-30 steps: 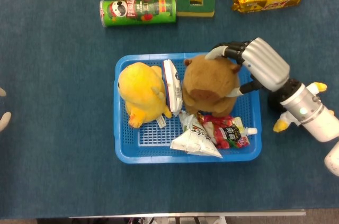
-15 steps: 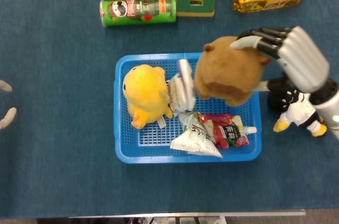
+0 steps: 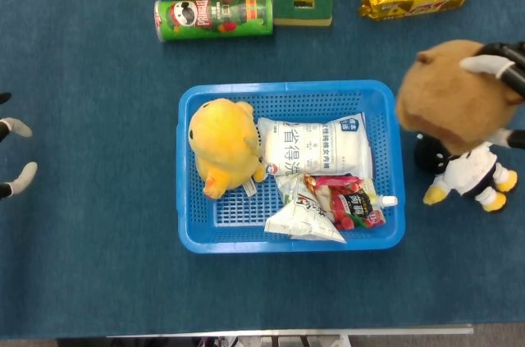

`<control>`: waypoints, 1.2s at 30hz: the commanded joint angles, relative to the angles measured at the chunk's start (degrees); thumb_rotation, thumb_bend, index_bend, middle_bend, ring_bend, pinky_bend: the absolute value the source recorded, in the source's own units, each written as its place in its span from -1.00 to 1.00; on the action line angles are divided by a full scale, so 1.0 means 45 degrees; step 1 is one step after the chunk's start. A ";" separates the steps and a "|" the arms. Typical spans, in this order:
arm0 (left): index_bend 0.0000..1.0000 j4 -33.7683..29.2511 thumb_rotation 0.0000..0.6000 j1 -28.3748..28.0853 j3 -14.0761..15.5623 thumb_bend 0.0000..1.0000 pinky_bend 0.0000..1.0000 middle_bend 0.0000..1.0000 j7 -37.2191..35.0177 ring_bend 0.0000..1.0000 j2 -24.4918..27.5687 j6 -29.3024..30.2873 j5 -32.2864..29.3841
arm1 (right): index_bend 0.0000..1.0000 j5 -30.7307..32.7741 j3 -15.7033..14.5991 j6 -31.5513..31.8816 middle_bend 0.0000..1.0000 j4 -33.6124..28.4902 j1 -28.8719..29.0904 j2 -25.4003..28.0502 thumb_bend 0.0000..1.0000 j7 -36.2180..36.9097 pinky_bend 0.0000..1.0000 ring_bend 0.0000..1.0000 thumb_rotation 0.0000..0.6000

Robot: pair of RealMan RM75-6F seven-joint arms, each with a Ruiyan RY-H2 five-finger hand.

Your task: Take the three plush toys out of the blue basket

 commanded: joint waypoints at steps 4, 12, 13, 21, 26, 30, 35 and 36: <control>-0.17 -0.0163 1.00 -0.0072 -0.0010 -0.50 0.04 -0.72 0.0194 -0.42 0.0000 -0.0019 -0.0003 | -0.05 0.0932 -0.0611 -0.0246 0.01 -0.0592 -0.1186 0.0961 -1.00 -0.1730 0.33 0.04 1.00; -0.17 -0.0298 1.00 -0.0099 -0.0021 -0.50 0.04 -0.71 0.0293 -0.42 0.0008 0.0049 -0.0010 | -0.11 0.2289 -0.0722 -0.0490 -0.15 -0.0971 -0.2086 0.1419 -1.00 -0.2967 0.33 -0.18 1.00; -0.17 -0.0296 1.00 -0.0107 -0.0021 -0.50 0.04 -0.71 0.0288 -0.42 0.0008 0.0048 -0.0006 | -0.17 0.2447 -0.0722 -0.0546 -0.20 -0.1031 -0.2155 0.1463 -1.00 -0.3056 0.33 -0.23 1.00; -0.19 -0.0245 1.00 -0.0226 -0.0019 -0.50 0.04 -0.71 0.0289 -0.42 -0.0068 -0.0030 0.0046 | -0.61 0.2914 -0.0686 -0.1018 -0.63 -0.1371 -0.2412 0.1746 -1.00 -0.3446 0.21 -0.52 1.00; -0.22 -0.0276 1.00 -0.0244 -0.0018 -0.50 0.04 -0.71 0.0287 -0.42 -0.0077 0.0061 0.0136 | -0.78 0.2867 -0.0645 -0.1243 -0.77 -0.1309 -0.2447 0.1767 -1.00 -0.3346 0.15 -0.59 1.00; -0.25 -0.0297 1.00 -0.0243 0.0003 -0.50 0.04 -0.71 0.0285 -0.42 -0.0064 0.0105 0.0171 | -0.92 0.2847 -0.0598 -0.1335 -0.86 -0.1301 -0.2512 0.1793 -1.00 -0.3307 0.09 -0.68 1.00; -0.30 -0.0262 1.00 -0.0246 0.0001 -0.50 0.04 -0.71 0.0197 -0.42 -0.0088 0.0188 0.0232 | -0.96 0.2798 -0.0524 -0.1357 -0.89 -0.1202 -0.2599 0.1710 -1.00 -0.3247 0.05 -0.73 1.00; -0.32 -0.0244 1.00 -0.0256 -0.0009 -0.50 0.04 -0.71 0.0163 -0.42 -0.0102 0.0207 0.0254 | -0.96 0.2815 -0.0510 -0.1393 -0.89 -0.1178 -0.2602 0.1691 -1.00 -0.3243 0.05 -0.73 1.00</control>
